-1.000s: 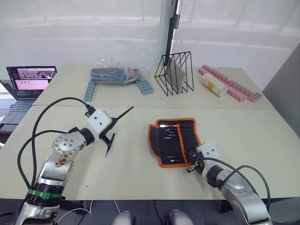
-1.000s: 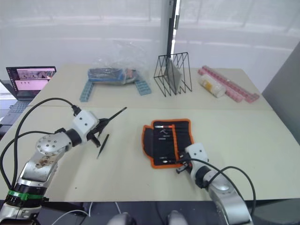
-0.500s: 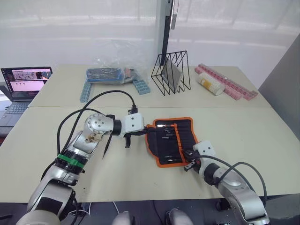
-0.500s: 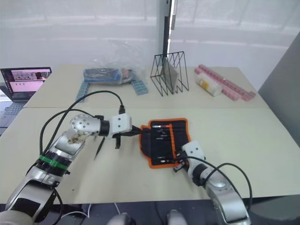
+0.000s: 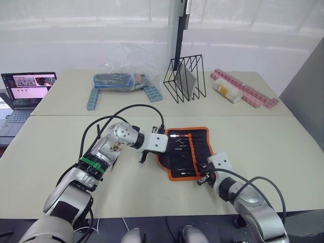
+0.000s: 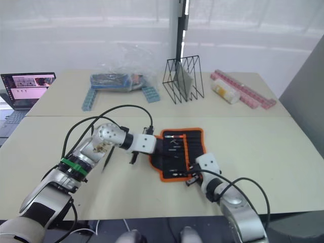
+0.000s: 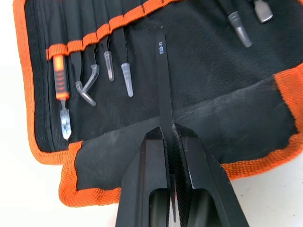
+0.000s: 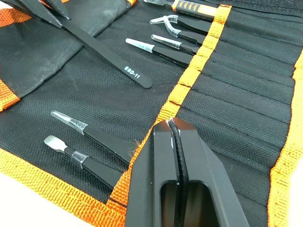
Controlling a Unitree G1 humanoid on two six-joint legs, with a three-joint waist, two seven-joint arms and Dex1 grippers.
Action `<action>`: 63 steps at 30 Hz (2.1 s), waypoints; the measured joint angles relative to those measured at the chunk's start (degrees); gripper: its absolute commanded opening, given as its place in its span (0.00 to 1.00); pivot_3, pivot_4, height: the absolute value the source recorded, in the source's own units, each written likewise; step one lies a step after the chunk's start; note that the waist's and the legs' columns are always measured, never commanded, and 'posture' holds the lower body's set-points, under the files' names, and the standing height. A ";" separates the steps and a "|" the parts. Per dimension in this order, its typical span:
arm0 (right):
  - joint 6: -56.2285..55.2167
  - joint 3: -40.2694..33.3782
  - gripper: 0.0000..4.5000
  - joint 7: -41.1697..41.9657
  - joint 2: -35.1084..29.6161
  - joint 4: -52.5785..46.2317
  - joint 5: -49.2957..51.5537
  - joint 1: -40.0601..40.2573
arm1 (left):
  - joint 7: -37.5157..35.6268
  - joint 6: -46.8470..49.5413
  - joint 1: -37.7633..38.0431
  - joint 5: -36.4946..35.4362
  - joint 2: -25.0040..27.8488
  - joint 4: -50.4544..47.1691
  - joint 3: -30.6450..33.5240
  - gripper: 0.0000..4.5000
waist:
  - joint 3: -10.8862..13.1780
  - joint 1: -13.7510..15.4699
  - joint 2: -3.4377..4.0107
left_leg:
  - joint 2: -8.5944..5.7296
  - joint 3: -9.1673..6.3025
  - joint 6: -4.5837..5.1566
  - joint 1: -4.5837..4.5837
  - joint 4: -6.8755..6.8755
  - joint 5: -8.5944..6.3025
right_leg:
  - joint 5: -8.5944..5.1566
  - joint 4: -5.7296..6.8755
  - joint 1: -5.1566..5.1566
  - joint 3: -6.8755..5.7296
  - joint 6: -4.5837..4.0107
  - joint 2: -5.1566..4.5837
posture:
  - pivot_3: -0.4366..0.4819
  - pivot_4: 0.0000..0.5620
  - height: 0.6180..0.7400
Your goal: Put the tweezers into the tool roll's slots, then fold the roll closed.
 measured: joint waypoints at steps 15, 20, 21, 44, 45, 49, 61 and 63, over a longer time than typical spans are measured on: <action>-0.17 0.06 0.00 -0.73 0.38 -1.16 0.00 1.80 | 4.85 -0.58 -0.10 7.69 -3.11 -1.11 -1.78 0.00 | 0.00 0.21 0.00 | 0.00 0.01 0.02 0.06 0.03 -0.01 | 0.00 0.03 0.04 0.07 0.01 0.03 | 0.48 0.27 0.87; -0.17 0.01 0.00 -0.73 0.37 -1.40 0.00 2.19 | 5.48 -0.54 -0.82 9.27 -4.81 0.16 -2.33 0.00 | 0.00 0.41 0.00 | -0.01 0.01 0.02 0.06 0.07 -0.01 | 0.01 0.04 0.06 0.07 0.01 0.03 | 0.48 0.27 0.87; -0.16 0.01 0.00 -0.73 0.37 -1.44 0.00 2.24 | 5.61 -0.55 -1.01 9.75 -5.01 0.45 -2.49 0.00 | -0.01 0.42 -0.01 | 0.00 0.01 0.02 0.05 0.08 -0.01 | 0.01 0.04 0.06 0.07 0.01 0.04 | 0.48 0.27 0.87; -0.18 0.02 0.00 -1.38 0.82 -2.39 -0.02 3.77 | 7.58 -3.78 -5.40 11.89 -15.37 11.03 -4.53 0.00 | -0.02 0.53 -0.02 | -0.02 0.00 0.03 0.04 0.17 -0.02 | 0.01 0.06 0.10 0.08 0.03 0.05 | 0.48 0.27 0.87; -0.18 0.02 0.00 -1.39 0.82 -2.41 -0.02 3.81 | 7.62 -3.77 -5.50 11.87 -15.93 11.57 -4.50 0.00 | -0.02 0.52 -0.03 | -0.02 -0.01 0.04 0.04 0.18 -0.02 | 0.01 0.06 0.10 0.08 0.03 0.05 | 0.48 0.27 0.87; -0.18 0.03 0.00 -1.55 0.82 -2.68 -0.02 4.15 | 7.62 -3.78 -5.86 11.83 -17.30 12.87 -4.44 0.00 | -0.03 0.57 -0.03 | -0.02 -0.01 0.04 0.04 0.18 -0.02 | 0.01 0.06 0.11 0.08 0.03 0.05 | 0.48 0.27 0.87; -0.15 0.23 0.00 -2.32 0.85 -4.15 -0.02 5.84 | 7.46 -4.18 -6.65 11.63 -19.03 15.68 -4.26 0.08 | -0.05 0.65 -0.04 | -0.04 -0.06 0.05 0.02 0.25 -0.03 | 0.01 0.06 0.18 0.08 0.05 0.05 | 0.48 0.27 0.87; -0.15 0.23 0.00 -2.33 0.85 -4.28 -0.02 6.01 | 7.49 -4.13 -6.81 11.23 -19.30 16.27 -3.93 0.21 | -0.06 0.64 -0.04 | -0.03 -0.06 0.06 0.02 0.26 -0.03 | 0.01 0.06 0.18 0.09 0.06 0.05 | 0.48 0.27 0.87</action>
